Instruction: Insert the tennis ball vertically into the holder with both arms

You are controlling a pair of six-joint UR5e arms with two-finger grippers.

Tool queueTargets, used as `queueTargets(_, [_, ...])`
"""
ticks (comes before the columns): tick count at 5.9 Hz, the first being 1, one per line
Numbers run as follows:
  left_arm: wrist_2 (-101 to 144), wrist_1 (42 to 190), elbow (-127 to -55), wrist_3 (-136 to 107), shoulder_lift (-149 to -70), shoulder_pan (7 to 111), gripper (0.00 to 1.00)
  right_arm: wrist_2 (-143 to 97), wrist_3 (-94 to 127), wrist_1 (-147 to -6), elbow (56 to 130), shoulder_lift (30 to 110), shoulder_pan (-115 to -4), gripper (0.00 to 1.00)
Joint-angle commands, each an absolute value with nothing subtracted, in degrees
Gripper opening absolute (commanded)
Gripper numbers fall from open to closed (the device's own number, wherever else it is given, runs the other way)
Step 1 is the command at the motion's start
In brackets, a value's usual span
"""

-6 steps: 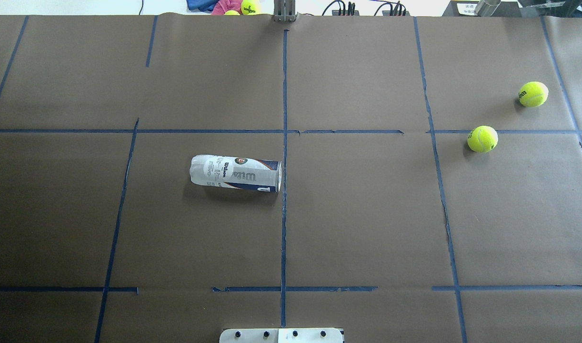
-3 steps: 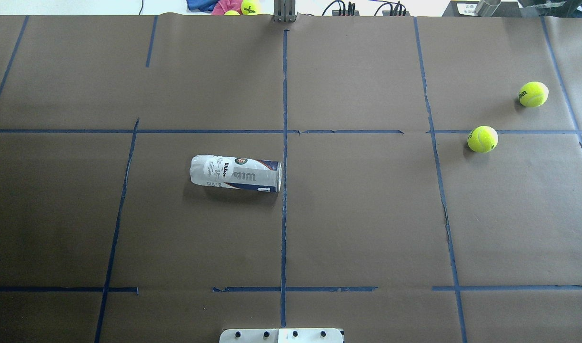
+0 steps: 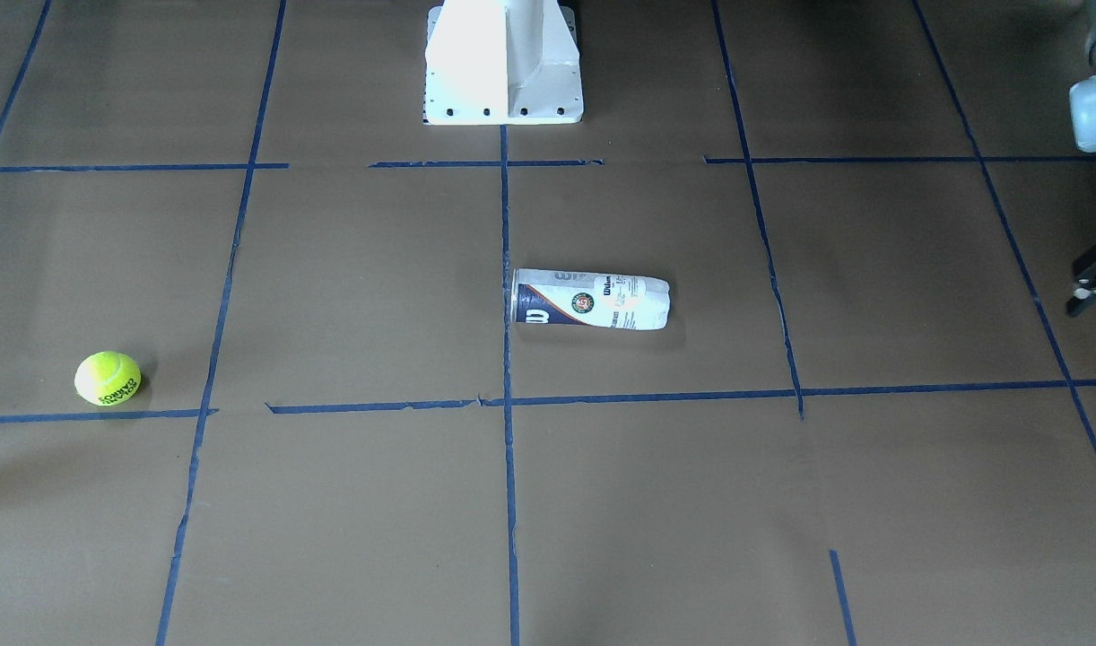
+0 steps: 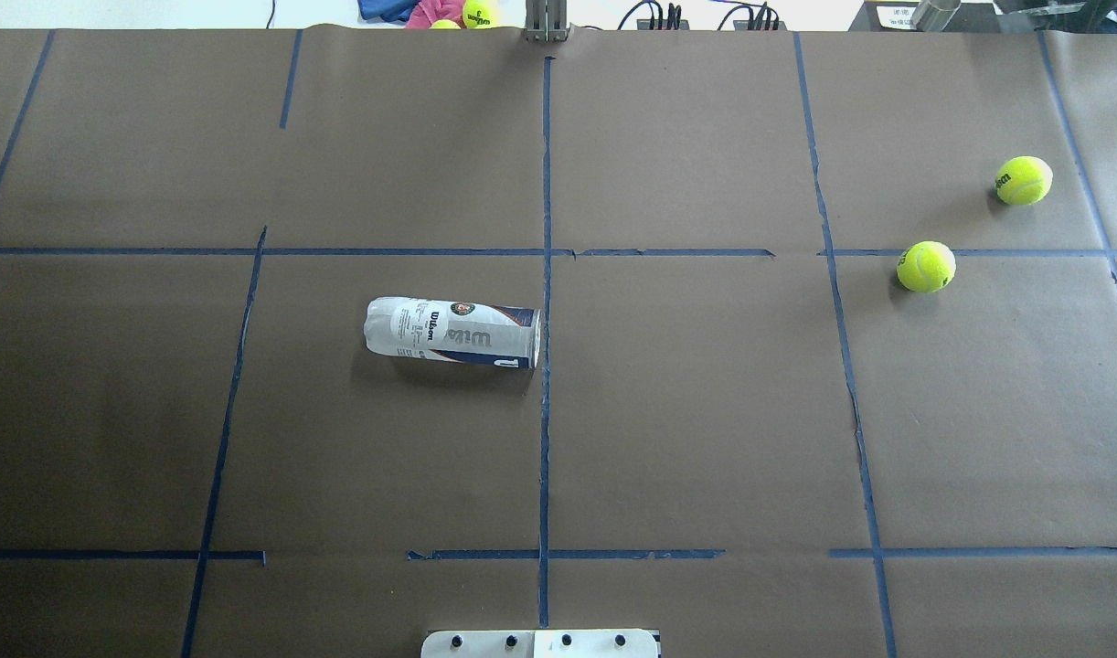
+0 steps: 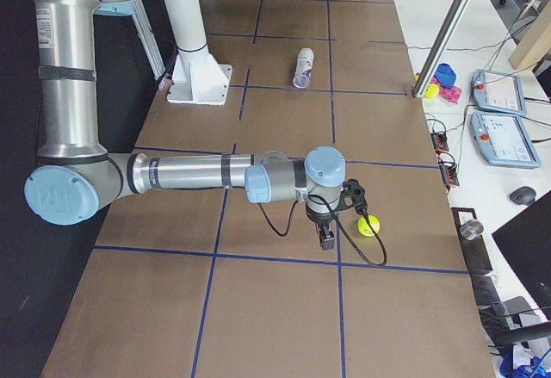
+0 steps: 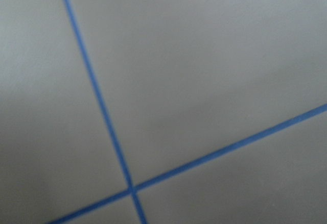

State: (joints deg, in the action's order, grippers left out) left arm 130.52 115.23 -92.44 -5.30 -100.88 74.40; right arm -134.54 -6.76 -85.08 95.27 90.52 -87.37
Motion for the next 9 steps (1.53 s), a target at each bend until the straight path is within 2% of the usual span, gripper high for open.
queueTargets(1, [130.3, 119.1, -92.9, -7.8, -110.4, 64.6, 1.0, -134.6, -6.7, -85.1, 95.4, 90.4, -87.4, 1.0])
queueTargets(4, [118.3, 116.6, -93.8, -7.9, -123.4, 46.6, 1.0, -134.6, -6.7, -85.1, 95.4, 90.4, -87.4, 1.0])
queueTargets(6, [108.8, 98.5, -94.9, -5.2, -133.9, 37.8, 1.0, -134.6, -6.7, -85.1, 95.4, 90.4, -87.4, 1.0])
queueTargets(9, [93.7, 70.5, -95.2, 18.6, -144.7, 30.8, 1.0, -134.6, -6.7, -85.1, 95.4, 90.4, -87.3, 1.0])
